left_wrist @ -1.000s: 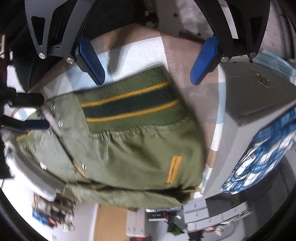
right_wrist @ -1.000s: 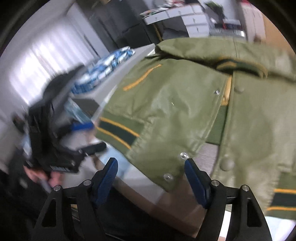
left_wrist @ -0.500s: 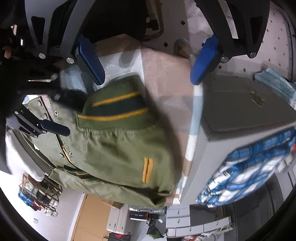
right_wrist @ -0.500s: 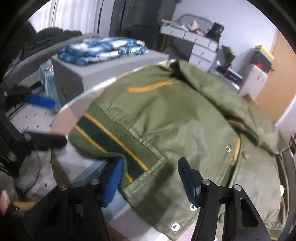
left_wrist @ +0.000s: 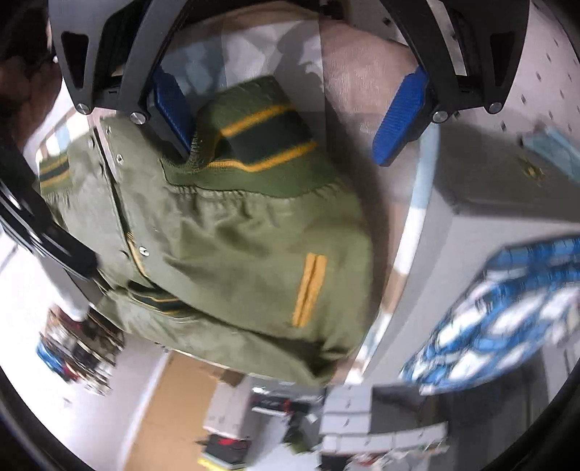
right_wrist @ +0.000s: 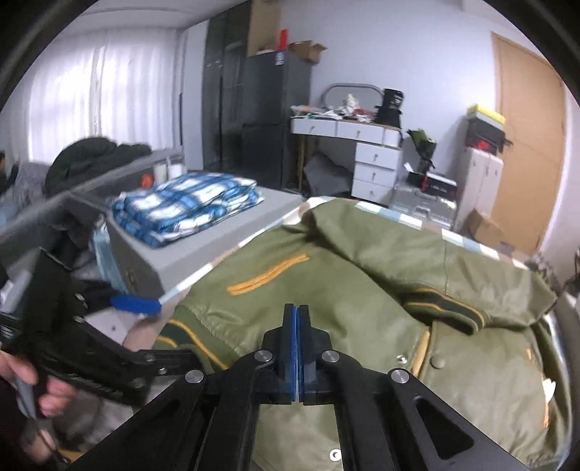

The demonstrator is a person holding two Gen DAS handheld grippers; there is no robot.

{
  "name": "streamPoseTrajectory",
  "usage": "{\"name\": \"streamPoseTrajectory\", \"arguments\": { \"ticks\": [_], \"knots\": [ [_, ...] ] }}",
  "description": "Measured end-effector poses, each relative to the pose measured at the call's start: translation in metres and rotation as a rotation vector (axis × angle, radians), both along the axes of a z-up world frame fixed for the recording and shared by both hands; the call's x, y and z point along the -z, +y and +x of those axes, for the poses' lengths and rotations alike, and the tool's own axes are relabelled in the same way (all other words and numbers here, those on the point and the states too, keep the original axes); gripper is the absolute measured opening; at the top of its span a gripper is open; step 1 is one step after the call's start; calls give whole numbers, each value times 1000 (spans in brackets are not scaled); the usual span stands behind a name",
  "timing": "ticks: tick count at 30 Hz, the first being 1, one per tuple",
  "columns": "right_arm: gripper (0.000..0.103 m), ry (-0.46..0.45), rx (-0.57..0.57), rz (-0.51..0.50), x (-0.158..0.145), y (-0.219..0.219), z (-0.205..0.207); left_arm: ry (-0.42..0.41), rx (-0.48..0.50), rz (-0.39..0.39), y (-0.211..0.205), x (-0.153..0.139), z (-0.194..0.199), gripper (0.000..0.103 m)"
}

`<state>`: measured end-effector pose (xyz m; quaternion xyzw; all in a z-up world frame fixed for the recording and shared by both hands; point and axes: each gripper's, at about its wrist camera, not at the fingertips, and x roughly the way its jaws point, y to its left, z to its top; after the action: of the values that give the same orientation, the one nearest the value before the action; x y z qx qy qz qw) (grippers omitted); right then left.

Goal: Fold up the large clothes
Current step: 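Grasp the ribbed striped hem of the folded jacket with both grippers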

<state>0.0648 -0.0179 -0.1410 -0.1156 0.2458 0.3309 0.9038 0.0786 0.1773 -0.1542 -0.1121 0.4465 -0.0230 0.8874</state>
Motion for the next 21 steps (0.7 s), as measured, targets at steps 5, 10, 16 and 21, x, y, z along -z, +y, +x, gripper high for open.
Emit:
{"name": "streamPoseTrajectory", "arguments": {
  "ticks": [5, 10, 16, 21],
  "knots": [
    [1, 95, 33, 84, -6, -52, 3, 43, -20, 135, -5, 17, -3, 90],
    [51, 247, 219, 190, -7, -163, 23, 0, 29, 47, -2, 11, -15, 87],
    [62, 435, 463, 274, 15, -302, 55, -30, 88, -245, 11, 9, -8, 87],
    [62, 613, 519, 408, 50, -360, 71, -45, 158, -429, 10, 4, 7, 87]
  ]
}}
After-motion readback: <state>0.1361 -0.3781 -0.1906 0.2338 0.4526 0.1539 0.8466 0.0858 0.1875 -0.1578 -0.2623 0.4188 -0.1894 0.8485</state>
